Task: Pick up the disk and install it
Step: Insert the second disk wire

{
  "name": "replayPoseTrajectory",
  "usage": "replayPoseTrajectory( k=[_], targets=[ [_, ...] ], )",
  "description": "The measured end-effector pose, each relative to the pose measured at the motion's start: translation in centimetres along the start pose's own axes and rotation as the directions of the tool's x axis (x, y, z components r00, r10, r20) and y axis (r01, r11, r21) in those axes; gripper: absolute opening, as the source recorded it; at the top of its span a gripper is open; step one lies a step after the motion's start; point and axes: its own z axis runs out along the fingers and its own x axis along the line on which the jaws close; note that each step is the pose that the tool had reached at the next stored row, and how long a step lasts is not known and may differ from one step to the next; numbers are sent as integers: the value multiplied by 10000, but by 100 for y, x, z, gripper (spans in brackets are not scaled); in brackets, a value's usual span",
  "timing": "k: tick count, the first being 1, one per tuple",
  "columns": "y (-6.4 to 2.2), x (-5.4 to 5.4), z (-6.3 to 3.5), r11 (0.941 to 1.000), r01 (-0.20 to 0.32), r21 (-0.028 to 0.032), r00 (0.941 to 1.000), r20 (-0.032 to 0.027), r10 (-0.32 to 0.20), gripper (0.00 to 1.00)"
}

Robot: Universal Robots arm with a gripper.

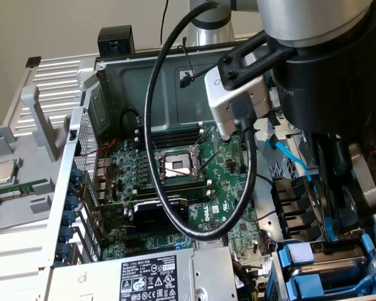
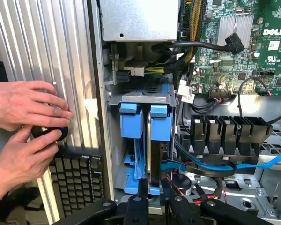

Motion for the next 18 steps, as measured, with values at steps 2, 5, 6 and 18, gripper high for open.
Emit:
replayPoseTrajectory(
  k=[2, 5, 6, 18],
  targets=[
    [-32, 1, -3, 10000, 9, -72, 10000, 3, -9, 25],
    [-79, 3, -9, 9997, 33, -240, 10000, 7, -32, 25],
    [-92, 3, -9, 9994, 44, -332, 10000, 11, -44, 25],
    [-316, 11, -44, 9930, 165, -1172, 9999, 47, -161, 25]
  ],
)
